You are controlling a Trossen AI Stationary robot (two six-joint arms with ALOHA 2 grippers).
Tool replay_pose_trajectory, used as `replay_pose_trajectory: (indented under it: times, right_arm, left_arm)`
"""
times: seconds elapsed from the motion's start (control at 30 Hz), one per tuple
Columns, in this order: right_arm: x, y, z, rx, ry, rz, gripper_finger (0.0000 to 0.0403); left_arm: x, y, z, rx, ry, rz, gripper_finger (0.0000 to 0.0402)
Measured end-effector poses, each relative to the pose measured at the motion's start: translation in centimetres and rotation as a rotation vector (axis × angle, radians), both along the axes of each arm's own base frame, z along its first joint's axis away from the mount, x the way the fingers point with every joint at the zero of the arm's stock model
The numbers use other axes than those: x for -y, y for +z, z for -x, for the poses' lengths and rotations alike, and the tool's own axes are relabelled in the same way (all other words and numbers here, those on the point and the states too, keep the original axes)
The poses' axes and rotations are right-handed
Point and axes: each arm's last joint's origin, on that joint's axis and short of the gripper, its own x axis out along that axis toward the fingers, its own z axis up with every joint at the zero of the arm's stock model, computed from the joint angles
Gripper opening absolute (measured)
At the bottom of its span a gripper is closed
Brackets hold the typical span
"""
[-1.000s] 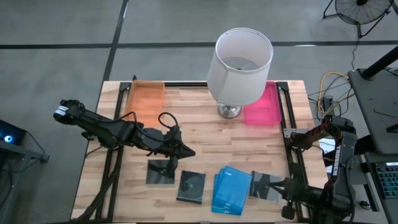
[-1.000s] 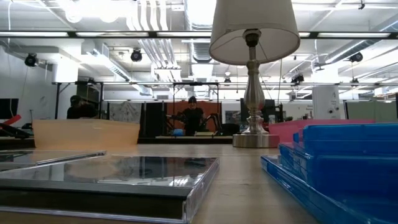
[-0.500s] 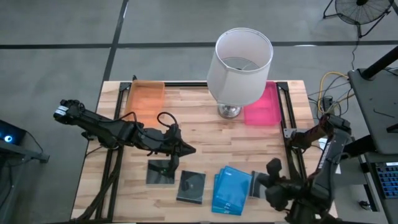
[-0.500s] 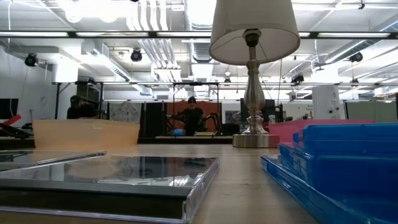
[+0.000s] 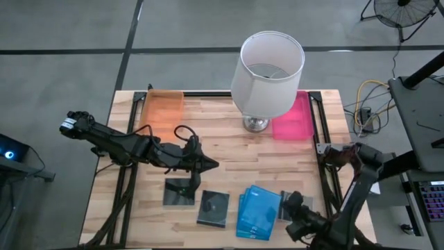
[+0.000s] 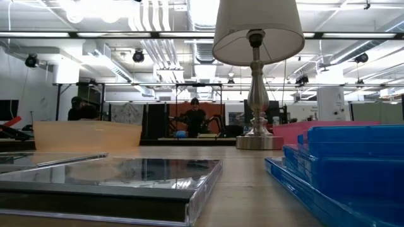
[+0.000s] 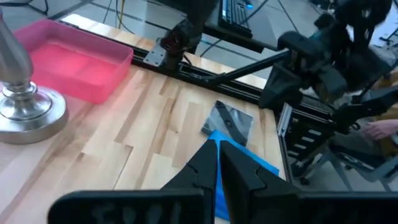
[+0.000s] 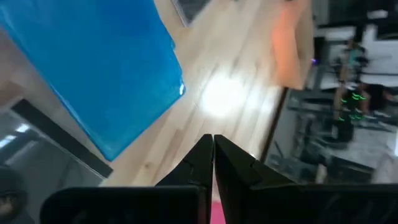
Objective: Pick & place jewel cases by type
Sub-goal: Put the blue cd case into the orange bin
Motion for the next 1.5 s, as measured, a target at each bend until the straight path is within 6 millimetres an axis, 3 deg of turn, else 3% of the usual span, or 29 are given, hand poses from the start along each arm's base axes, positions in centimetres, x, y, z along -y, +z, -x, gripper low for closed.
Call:
replay_pose_trajectory:
  times: [0.2, 0.4, 0.77, 0.9, 1.23, 1.5]
  right_arm:
    - [-1.4, -2.4, 1.0, 0.064, -0.061, -0.005, 0.0008]
    - [-2.8, -4.0, 2.7, 0.067, -0.005, 0.033, 0.0008]
    - [-3.3, -4.3, 3.4, 0.045, -0.029, -0.024, 0.0014]
    - [-3.8, -4.3, 3.4, 0.057, -0.034, -0.099, 0.0046]
    - [-4.1, -4.2, 3.1, 0.074, -0.045, -0.176, 0.0154]
    - [-3.7, -5.7, 2.9, 0.076, -0.055, -0.181, 0.0189]
  left_arm:
    - [0.3, -0.3, -0.9, 0.035, 0.021, -0.006, 0.0000]
    - [1.2, -2.6, -3.4, -0.007, -0.002, -0.028, 0.0000]
    - [2.5, -6.3, -6.6, -0.057, -0.104, 0.039, 0.0002]
    - [2.4, -6.6, -6.8, -0.063, -0.097, 0.043, 0.0026]
    - [2.2, -6.8, -6.8, -0.085, -0.109, 0.006, 0.0137]
    - [2.6, -9.1, -7.6, -0.174, -0.142, -0.004, 0.0149]
